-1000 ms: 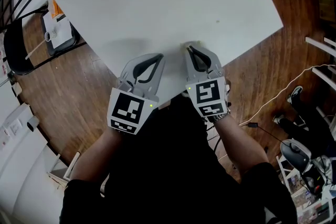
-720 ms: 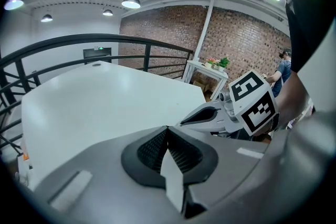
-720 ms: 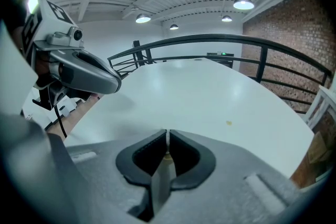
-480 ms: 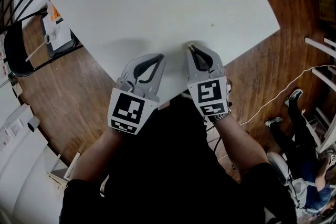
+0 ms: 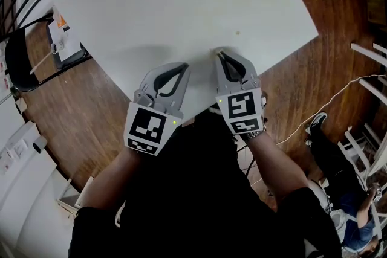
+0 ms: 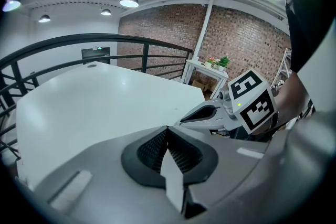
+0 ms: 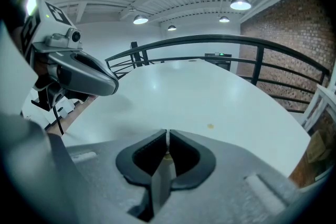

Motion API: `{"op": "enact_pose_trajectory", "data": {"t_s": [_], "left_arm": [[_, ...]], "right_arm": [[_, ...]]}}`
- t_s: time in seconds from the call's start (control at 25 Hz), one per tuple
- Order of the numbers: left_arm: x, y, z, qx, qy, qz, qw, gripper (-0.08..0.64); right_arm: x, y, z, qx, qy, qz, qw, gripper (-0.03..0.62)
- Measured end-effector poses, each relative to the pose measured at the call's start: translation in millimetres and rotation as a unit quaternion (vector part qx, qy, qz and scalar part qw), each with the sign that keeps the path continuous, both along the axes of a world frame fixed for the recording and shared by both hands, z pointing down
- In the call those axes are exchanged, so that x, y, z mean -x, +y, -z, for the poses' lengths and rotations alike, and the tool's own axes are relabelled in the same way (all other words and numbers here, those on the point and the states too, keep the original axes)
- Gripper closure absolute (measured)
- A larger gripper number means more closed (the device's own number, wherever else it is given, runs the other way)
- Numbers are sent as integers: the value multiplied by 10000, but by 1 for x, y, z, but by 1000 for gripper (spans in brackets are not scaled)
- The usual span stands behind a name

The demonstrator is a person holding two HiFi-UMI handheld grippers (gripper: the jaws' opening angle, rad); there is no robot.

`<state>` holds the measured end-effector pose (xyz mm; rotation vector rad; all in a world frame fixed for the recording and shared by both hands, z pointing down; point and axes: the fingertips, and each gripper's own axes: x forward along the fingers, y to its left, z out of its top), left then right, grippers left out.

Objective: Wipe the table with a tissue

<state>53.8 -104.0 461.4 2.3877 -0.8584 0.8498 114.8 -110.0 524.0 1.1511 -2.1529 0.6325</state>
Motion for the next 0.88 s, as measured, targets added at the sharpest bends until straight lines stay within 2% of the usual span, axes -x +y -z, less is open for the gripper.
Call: {"op": "enact_pose_trajectory", "data": {"t_s": [0.88], "left_arm": [[-16,-27,-1,21,-11,-13,10000,548]], "right_arm": [[-32,-39,1,-69,97,-176,9998,583]]}}
